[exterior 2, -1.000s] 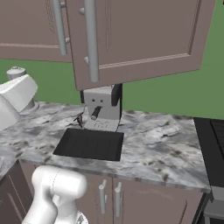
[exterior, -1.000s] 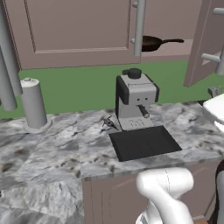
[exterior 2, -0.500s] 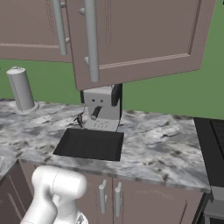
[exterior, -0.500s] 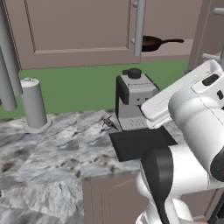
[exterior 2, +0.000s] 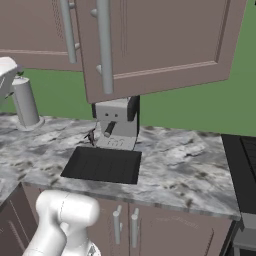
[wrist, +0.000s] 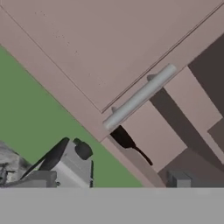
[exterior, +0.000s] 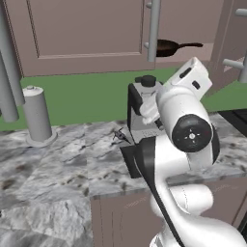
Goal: Pick the pan from the cabinet and place it on the stove. Then turn on the stove burner for the pan.
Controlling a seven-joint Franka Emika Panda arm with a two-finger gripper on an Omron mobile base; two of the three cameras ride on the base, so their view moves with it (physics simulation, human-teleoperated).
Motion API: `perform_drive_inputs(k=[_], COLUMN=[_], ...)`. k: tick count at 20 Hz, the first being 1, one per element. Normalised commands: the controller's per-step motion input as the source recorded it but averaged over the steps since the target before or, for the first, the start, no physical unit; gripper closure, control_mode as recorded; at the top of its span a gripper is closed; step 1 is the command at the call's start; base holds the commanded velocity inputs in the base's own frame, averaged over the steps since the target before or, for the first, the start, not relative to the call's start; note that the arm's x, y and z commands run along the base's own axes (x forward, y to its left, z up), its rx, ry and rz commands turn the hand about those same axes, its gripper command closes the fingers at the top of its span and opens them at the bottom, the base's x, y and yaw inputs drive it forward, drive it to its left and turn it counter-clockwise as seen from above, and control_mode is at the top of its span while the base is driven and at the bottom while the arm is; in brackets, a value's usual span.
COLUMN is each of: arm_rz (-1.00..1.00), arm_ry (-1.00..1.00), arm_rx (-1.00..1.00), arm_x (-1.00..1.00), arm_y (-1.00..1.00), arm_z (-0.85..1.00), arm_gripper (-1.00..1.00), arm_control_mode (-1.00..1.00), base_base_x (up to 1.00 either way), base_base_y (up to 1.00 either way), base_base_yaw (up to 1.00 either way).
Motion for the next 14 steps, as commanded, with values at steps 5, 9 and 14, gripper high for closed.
perform_drive_inputs(k=[5, 9, 14], arm_rz=[-0.04, -0.05, -0.07], arm_ry=[0.03, 0.03, 0.13], arm_rx=[-0.07, -0.08, -0.06], arm_x=[0.56, 0.55, 0.37], arm_y=[-0.25, -0.25, -0.38], arm_z=[-0.07, -0.01, 0.0], arm_gripper=[-1.0, -1.0, -1.0], arm_control_mode=[-1.0, -1.0, -1.0], base_base_x=[0.0, 0.0, 0.0], base_base_y=[0.0, 0.0, 0.0], base_base_yaw=[0.0, 0.0, 0.0])
